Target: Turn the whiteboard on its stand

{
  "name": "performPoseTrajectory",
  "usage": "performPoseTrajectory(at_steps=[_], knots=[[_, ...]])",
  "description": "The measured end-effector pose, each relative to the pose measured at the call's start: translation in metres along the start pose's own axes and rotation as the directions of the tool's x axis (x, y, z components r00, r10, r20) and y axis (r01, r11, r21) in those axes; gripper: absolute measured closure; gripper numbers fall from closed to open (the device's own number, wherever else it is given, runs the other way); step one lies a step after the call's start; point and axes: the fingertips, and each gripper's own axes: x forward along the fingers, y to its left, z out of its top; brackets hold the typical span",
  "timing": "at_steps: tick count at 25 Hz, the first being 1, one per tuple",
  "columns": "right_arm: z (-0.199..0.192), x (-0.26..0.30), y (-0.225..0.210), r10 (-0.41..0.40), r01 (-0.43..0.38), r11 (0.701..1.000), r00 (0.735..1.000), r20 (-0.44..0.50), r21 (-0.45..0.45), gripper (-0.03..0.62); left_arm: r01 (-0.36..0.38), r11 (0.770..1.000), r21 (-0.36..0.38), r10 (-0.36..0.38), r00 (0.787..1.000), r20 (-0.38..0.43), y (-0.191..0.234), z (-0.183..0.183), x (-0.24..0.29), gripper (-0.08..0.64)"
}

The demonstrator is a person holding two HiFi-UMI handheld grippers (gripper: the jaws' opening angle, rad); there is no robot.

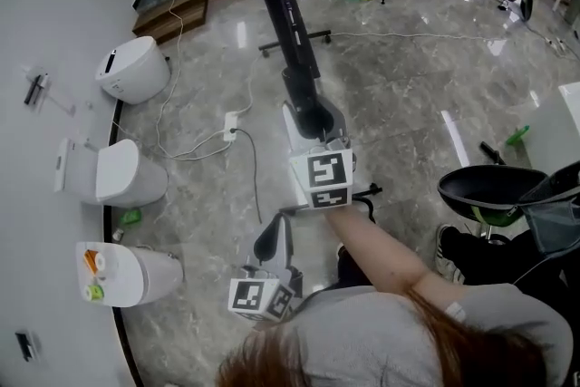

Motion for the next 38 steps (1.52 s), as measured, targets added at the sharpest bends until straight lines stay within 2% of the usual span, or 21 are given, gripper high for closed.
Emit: performPoseTrajectory(at_steps=[11, 16, 26, 38], knots=[[-0.002, -0.016, 0.008, -0.022, 0.022, 1.000, 1.000, 0.014, -0.002, 0.449, 0.002, 1.000, -0.006, -0.002, 1.000, -0.002, 0.006, -0.007, -0.026, 0.565], [-0.002, -0.023, 0.011, -0.024, 0.024, 1.000, 1.000, 0.017, 0.001, 0.449, 0.025, 0.999, 0.025, -0.025, 1.000, -0.003, 0.005, -0.009, -0.035, 0.565], [-0.001, -0.032, 0.021, -0.026, 0.026, 1.000, 1.000, 0.015, -0.002, 0.449, 0.024, 1.000, -0.001, -0.024, 1.000, -0.005, 0.005, -0.007, -0.045, 0.565], [-0.001, -0.059, 0.026, -0.020, 0.020, 1.000, 0.999, 0.025, 0.002, 0.449, 0.055, 0.998, 0.010, -0.055, 0.998, -0.009, -0.008, -0.016, -0.062, 0.565]])
